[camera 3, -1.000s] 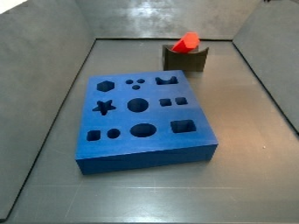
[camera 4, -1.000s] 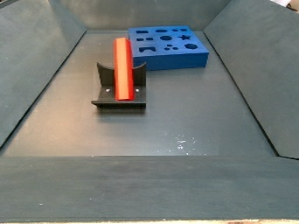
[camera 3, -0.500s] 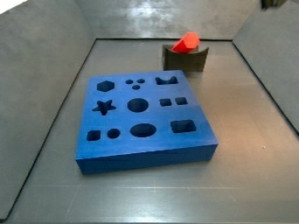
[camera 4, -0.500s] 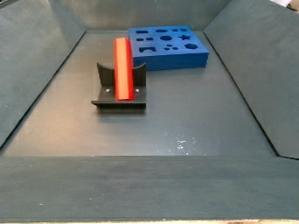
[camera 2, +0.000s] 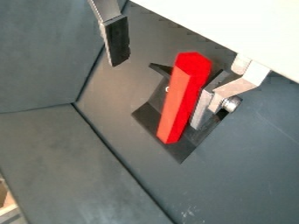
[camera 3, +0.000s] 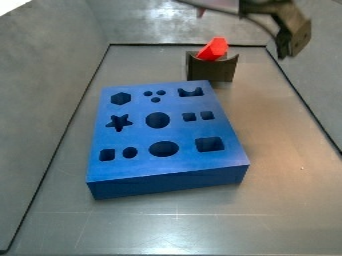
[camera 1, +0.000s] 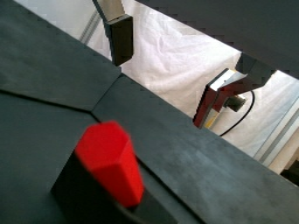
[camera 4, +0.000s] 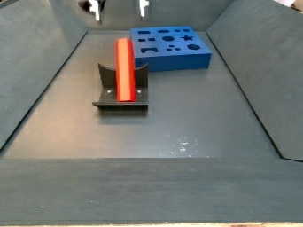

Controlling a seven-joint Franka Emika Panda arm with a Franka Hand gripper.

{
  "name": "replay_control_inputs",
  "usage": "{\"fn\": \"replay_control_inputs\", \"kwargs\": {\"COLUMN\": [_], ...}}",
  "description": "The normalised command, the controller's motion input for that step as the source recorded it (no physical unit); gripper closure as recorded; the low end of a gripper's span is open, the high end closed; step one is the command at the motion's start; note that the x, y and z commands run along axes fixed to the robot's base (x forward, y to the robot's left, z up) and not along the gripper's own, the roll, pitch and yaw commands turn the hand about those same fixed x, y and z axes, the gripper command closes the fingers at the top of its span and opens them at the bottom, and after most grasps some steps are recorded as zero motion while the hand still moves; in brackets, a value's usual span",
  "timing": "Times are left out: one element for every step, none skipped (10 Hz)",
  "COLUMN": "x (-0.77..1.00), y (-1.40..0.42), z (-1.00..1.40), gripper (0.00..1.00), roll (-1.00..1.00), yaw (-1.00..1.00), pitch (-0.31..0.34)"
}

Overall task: Pick up the hexagon object. Move up. Place the hexagon object on the fixture. Regrasp the hexagon object. Move to above the board. Insert the hexagon object.
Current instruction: Regrasp the hexagon object, then move to above the board.

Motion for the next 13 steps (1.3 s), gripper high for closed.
{"fn": "replay_control_inputs", "kwargs": {"x": [0.11, 0.12, 0.12, 0.11, 0.1, 0.09, 0.08, 0.0, 0.5, 0.5, 0.46, 0.44, 0.42], "y": [0.02, 0.01, 0.01, 0.0, 0.0, -0.01, 0.0, 0.0, -0.13, -0.12, -0.11, -0.11, -0.1], "z": [-1.0, -1.0, -0.91, -0.74, -0.58, -0.38, -0.24, 0.0, 1.0, 1.0, 1.0, 1.0, 1.0], "gripper": [0.0, 0.0, 0.0, 0.0, 0.0, 0.0, 0.0, 1.0, 1.0, 1.0, 1.0, 1.0, 1.0], "roll": [0.08, 0.08, 0.08, 0.08, 0.08, 0.08, 0.08, 0.0, -0.26, -0.26, -0.2, -0.17, -0.12], "yaw": [0.1, 0.07, 0.04, 0.02, 0.0, -0.01, -0.01, 0.0, -0.16, -0.16, -0.19, -0.19, -0.17], "pitch": [-0.083, -0.093, -0.093, -0.075, -0.062, -0.049, -0.037, 0.0, -0.191, -0.185, -0.099, -0.061, 0.042]}}
